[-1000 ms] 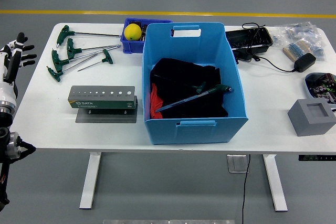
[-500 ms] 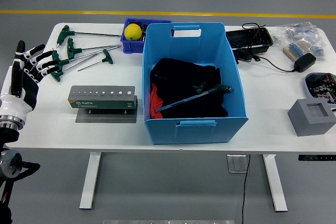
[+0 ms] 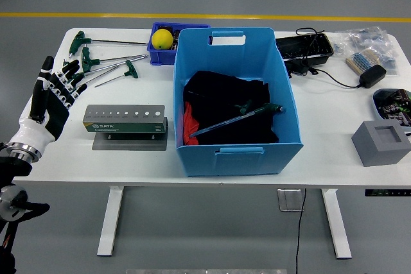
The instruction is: Lift tool from toolbox,place it in box,lift tool from toolbox,place it in box
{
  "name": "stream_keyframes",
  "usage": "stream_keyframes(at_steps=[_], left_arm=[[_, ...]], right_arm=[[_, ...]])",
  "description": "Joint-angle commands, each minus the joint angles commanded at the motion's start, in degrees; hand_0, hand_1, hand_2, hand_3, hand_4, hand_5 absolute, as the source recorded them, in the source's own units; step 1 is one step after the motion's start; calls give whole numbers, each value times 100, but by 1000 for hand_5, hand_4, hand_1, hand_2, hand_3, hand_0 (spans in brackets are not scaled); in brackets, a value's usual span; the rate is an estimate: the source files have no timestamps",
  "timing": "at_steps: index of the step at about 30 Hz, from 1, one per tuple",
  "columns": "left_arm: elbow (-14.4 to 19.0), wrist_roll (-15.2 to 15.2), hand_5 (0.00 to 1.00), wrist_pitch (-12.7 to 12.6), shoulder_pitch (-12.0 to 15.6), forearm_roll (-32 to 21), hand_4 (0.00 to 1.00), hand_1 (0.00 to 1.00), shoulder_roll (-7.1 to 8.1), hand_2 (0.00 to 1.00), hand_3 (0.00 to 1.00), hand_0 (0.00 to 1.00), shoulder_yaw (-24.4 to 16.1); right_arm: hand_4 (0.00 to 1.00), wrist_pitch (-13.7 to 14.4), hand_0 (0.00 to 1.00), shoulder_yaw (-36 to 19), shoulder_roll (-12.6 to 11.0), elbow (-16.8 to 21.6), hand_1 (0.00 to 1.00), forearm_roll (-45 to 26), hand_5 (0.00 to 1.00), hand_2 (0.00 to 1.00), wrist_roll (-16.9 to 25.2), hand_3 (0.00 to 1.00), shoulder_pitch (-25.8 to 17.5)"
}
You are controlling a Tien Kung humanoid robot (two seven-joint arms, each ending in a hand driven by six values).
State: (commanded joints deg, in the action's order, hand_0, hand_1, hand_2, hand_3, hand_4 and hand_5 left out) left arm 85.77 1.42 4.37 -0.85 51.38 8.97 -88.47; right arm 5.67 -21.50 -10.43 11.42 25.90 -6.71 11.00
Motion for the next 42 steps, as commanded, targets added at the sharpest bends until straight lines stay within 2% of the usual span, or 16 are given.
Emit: stream_keyframes(at_steps=[1,7,23,42], left_arm=[[-10,-16,998,-11,7,-18,998,998,-2,998,988,998,-3],[-34,-42,998,15,46,-61,998,998,-5,998,997,998,-31],[36,-340,998,-54,46,-167,998,998,-32,998,942,998,-185],[41,-305,998,-36,66,-170,997,998,-39,998,935,981,-203]], right_arm=[[794,1,680,8,0,0,661,-12,673,721,2,568,1],[794,11,679,14,0,3,661,-16,673,720,6,568,7],[794,36,680,29,8,10,661,-31,673,720,11,567,13],[794,38,679,18,13,8,662,-24,673,721,9,568,-2]])
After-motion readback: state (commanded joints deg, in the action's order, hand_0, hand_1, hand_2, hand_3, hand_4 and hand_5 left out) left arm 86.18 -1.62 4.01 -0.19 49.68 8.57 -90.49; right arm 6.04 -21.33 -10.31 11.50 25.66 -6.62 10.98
